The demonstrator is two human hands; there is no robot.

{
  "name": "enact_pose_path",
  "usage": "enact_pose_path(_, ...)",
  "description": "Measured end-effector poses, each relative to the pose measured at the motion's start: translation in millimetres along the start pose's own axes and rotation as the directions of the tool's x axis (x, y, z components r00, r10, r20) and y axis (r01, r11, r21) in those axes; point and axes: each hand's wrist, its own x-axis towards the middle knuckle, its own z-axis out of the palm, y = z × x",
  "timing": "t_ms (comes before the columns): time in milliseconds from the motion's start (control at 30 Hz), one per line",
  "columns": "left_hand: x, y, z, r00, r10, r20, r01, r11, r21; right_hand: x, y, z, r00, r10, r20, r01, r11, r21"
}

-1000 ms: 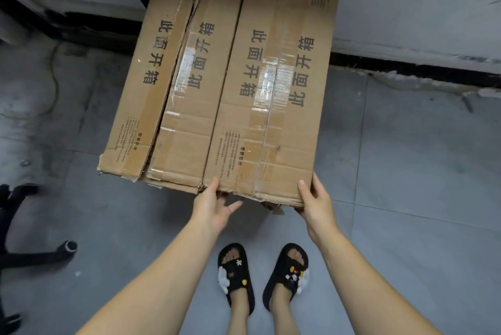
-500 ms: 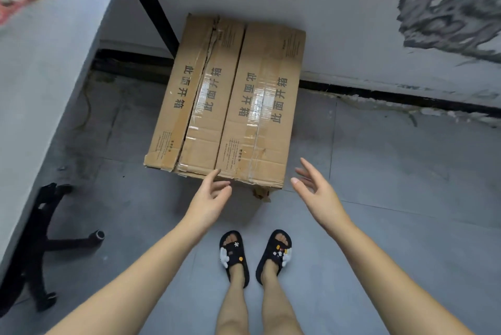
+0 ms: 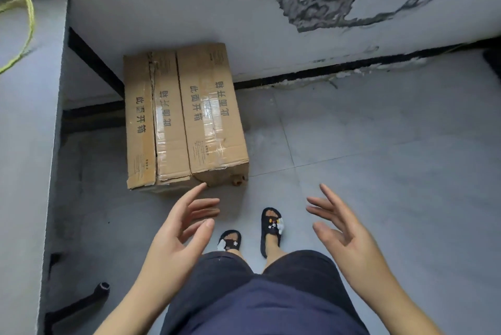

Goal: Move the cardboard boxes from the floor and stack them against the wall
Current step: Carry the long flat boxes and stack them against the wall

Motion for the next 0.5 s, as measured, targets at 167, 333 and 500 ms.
enact_pose_path(167,-3,-9,-6,0.971,0.065,0.229,-0.082,0.995,0.063,-67,24,39,0.954,0.033,-0.298,0.007,0.991,0.130)
enact_pose_path(333,-20,-11,1,0.907,0.119,0.405,-0.150,0.988,0.045,-132,44,62,0.850,0.053,-0.524,0.059,0.979,0.194)
enact_pose_path(500,-49,-8,32,0.788,0.163,0.594,-0.226,0.974,0.032,-203,68,73,0.670,0.104,-0.735,0.122,0.961,0.248)
